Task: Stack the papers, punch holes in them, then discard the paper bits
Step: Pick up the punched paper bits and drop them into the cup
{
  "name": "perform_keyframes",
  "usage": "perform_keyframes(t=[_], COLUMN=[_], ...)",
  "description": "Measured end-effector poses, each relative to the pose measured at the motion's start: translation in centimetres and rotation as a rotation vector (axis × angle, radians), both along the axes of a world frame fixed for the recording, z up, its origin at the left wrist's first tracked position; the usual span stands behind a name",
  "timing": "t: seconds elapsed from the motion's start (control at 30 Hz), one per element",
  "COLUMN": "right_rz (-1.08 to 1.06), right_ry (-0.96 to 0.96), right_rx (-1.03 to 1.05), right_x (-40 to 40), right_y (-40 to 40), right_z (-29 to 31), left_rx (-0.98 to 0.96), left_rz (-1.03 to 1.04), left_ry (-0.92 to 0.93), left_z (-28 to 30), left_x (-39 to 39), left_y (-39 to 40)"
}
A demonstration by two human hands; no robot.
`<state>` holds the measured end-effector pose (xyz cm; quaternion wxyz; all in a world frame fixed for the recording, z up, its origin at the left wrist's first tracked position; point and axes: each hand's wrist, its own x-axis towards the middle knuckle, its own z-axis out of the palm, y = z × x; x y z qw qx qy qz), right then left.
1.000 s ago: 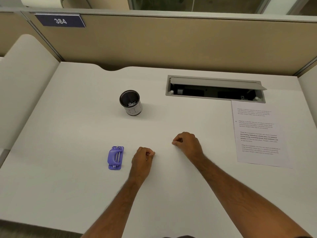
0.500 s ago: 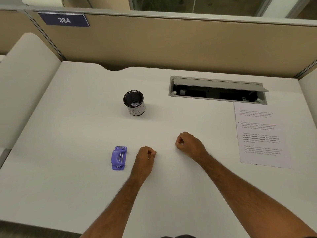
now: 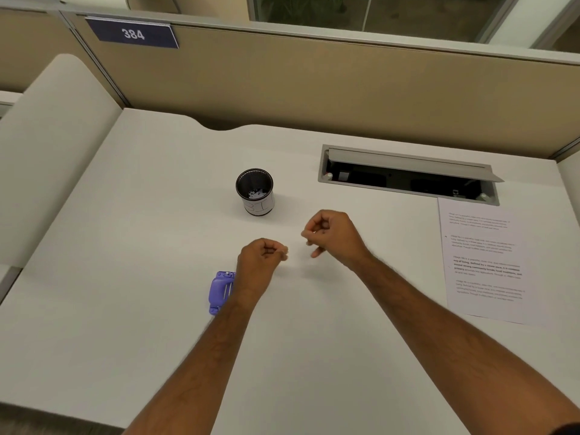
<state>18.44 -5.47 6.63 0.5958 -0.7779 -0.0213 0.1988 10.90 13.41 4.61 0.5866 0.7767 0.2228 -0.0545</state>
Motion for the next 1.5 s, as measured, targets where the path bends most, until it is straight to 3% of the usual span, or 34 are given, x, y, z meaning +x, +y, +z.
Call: perform_keyframes(t=[0.33,0.9,1.3,1.5], right_rz=[0.106,0.272,0.282,0.332], right_ry=[-0.096,-0.351,-0.379,-0.399], right_rx=[0.012,-0.308,-0.376,-0.423], right_x=[6.0,12.1,12.6,12.7], right_y=[5.7,11.2,11.6,11.5], right_z=[3.5,4.6,5.1,5.5], left_rx=[-0.06,0.279,0.417,0.396], left_rz=[0.125,0.045,0.012,-0.037], left_ry=[-0.141,-0.186,-0.2,-0.217], left_z=[3.7,5.5,5.6,5.3], left_x=[6.1,13.7,15.0,14.9], left_y=[4.3,8.6,9.1,9.3])
